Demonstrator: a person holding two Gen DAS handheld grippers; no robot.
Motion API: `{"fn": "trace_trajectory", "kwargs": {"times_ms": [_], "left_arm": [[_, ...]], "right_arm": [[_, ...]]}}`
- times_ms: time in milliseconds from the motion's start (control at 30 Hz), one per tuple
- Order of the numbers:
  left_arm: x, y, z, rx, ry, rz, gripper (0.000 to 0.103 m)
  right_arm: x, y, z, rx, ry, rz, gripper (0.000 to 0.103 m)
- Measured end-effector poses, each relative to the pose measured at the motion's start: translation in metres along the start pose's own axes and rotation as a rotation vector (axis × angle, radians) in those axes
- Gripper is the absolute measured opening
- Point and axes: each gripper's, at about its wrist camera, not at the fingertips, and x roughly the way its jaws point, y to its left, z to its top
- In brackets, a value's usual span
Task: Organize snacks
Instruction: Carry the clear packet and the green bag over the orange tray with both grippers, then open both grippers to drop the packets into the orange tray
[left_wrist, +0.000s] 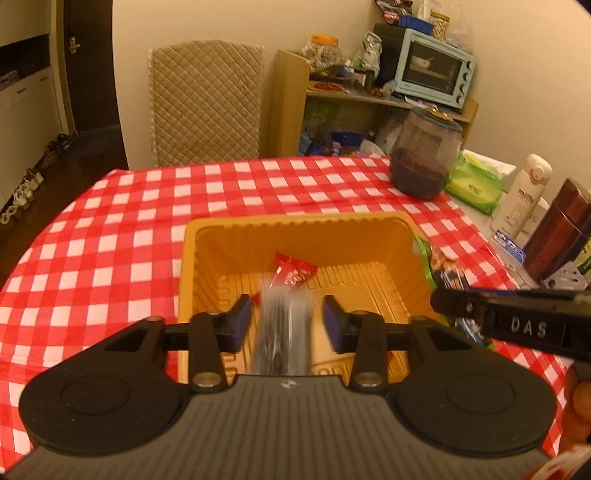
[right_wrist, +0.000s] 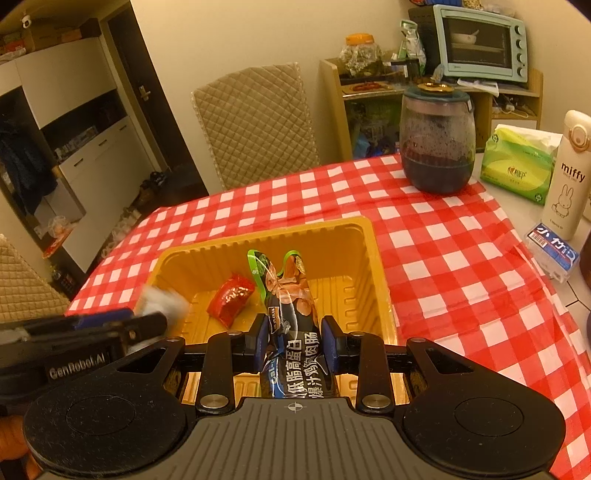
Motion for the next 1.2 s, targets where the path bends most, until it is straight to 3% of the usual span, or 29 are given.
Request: {"fn": "trace_trajectory", "kwargs": {"times_ms": [533,567,600,667,900,1200], "left_arm": [[-0.03,0.011,-0.017,-0.049,-0.027,-0.015,0.047],[-0.032,0.01,-0.017,-0.048,-0.026,-0.015,0.047],[-0.035,0.01,-0.019,-0.047,-0.028,-0.014,0.049],[-0.041,0.009,-0.022,-0.048,-0.033,-0.013,0.05],[-0.069,0.004,-0.036,-0.058,-0.051,-0.002,0.054],[-0.11,0.0,-0.066,-0.086,-0.05,0.002,0.06]], "right_arm": [[0.005,-0.007,0.003,0.012,-0.023,-0.005,0.032],[0.003,-0.007,0.005,0.015,-0.038,0.003,0.034],[0.002,-0.008,0.005,0.019,-0.045,0.015,0.051],[-0.002,-0.011,0.007,0.034,-0.06,0.026,0.067],[-0.029,-0.015,-0.003,0.037,-0.083,0.008,0.067],[-0.087,-0.02,-0.045,0.086,-0.091,-0.026,0.067]]}}
